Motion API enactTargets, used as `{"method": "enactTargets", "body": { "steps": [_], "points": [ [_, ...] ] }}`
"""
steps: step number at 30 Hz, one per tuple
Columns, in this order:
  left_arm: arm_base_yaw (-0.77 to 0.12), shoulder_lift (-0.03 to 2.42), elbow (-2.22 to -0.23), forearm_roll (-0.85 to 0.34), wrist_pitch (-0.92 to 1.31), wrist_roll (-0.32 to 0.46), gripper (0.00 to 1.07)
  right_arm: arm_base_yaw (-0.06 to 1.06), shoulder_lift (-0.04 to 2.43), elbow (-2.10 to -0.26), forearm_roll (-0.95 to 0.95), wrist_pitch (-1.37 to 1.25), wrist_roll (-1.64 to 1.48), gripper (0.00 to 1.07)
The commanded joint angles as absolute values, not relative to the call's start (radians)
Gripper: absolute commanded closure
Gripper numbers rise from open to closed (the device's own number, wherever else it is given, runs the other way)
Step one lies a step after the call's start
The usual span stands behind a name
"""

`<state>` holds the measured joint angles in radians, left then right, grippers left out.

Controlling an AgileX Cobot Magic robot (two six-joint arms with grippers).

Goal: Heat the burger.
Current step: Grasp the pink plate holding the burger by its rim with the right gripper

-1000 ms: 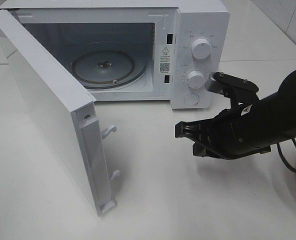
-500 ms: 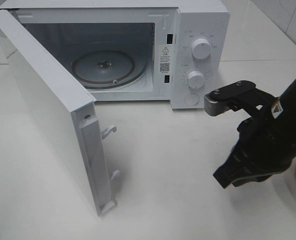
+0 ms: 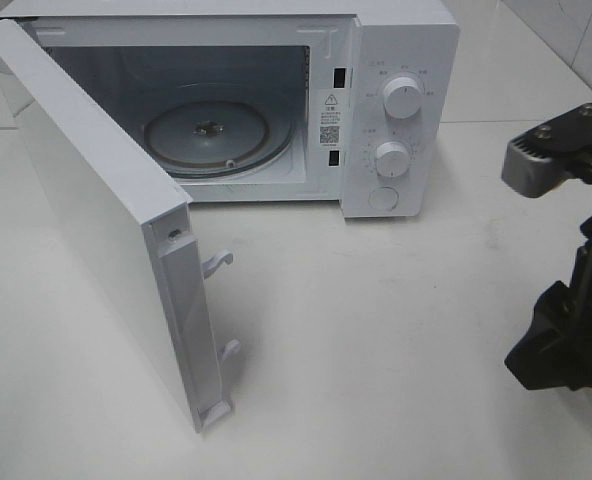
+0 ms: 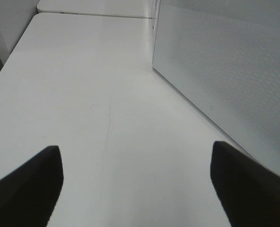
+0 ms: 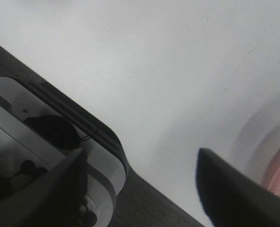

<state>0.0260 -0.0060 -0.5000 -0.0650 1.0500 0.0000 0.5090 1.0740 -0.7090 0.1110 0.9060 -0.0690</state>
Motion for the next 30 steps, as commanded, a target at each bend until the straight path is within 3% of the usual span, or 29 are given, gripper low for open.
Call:
{"method": "enactTargets", "body": {
  "steps": [1, 3, 5, 20, 30],
  "points": [
    [0.021, -0.030, -0.499, -0.074, 1.036, 0.000, 0.29, 0.503, 1.017, -0.716, 0.110, 0.944, -0.068, 0.19],
    [0.021, -0.030, -0.499, -0.074, 1.036, 0.000, 0.29, 0.503, 0.960, -0.716, 0.110, 0.984, -0.072, 0.07],
    [0.021, -0.030, -0.499, -0.074, 1.036, 0.000, 0.29, 0.503, 0.922, -0.716, 0.105, 1.010, -0.072, 0.07],
    [0.021, -0.030, -0.499, -0.074, 1.036, 0.000, 0.29, 0.503, 0.646, -0.710, 0.000, 1.155, -0.019, 0.12],
    [0.021, -0.030, -0.499, -0.074, 1.036, 0.000, 0.29, 0.503, 0.527, -0.612, -0.014, 1.179, 0.009, 0.18]
  ]
}}
